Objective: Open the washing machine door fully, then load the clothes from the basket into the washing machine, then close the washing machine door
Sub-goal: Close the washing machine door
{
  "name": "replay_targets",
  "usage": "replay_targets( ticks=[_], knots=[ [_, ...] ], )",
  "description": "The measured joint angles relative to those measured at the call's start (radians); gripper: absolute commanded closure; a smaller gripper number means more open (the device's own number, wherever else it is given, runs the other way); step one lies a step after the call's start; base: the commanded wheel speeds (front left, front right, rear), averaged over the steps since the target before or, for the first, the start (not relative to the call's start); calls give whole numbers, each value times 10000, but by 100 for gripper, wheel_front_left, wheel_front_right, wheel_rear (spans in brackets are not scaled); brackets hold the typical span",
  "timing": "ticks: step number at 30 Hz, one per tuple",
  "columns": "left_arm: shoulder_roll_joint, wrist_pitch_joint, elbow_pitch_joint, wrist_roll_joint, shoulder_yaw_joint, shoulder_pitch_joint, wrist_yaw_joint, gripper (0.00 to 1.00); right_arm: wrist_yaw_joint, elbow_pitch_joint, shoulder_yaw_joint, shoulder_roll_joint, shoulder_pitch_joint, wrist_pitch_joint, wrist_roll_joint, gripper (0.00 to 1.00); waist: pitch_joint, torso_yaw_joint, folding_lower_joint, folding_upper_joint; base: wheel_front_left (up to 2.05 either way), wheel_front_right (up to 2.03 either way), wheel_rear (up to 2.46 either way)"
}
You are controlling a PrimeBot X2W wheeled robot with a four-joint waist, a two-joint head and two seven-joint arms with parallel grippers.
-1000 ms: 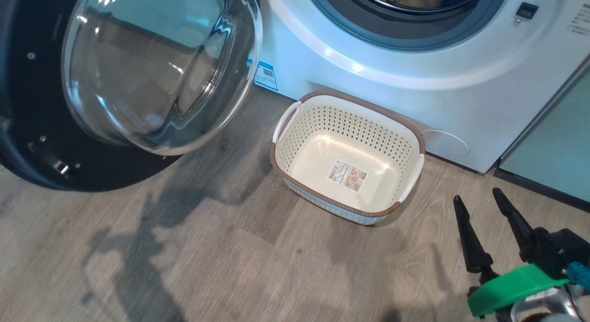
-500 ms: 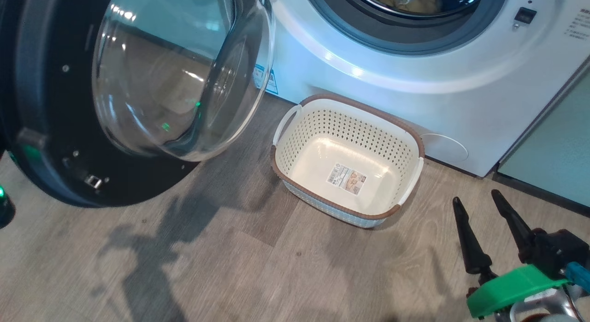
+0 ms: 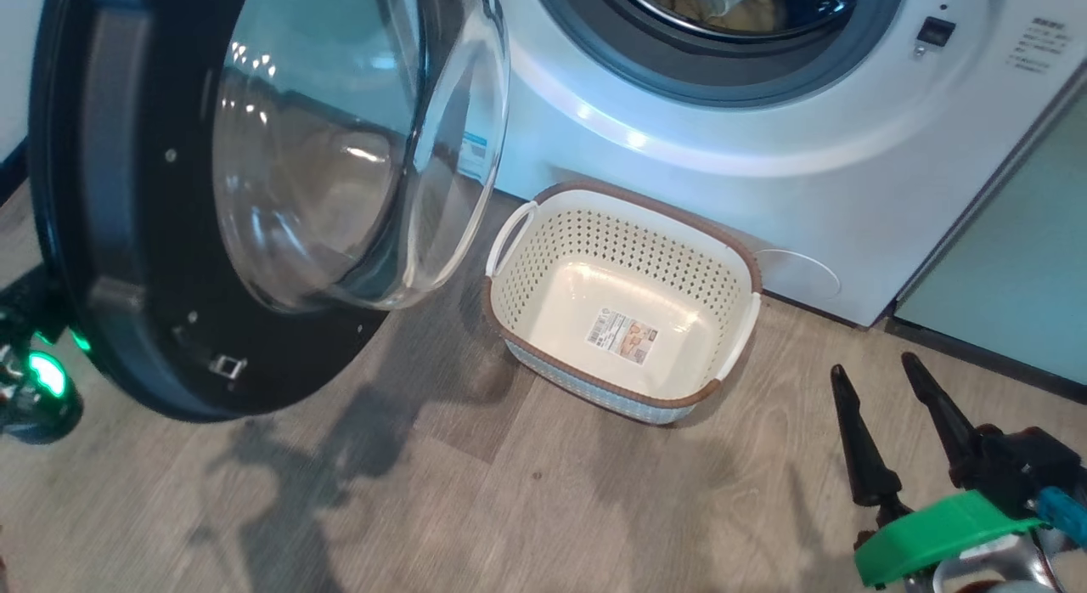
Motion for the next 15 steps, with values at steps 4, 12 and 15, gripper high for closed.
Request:
replay_targets(
  ticks=[4,12,15],
  knots=[
    [-161,150,-439,-13,-38,286,90,100,0,136,0,58,-3,-132,4,0,-104,-121,0,0,0,0,0],
    [-491,353,-1315,-226,-104,826,288,100,0,483,52,251,-5,-477,104,0,-350,-541,0,0,0,0,0],
    [-573,420,-1501,-353,-79,951,351,100,0,583,79,311,-5,-617,104,0,-431,-785,0,0,0,0,0]
  ],
)
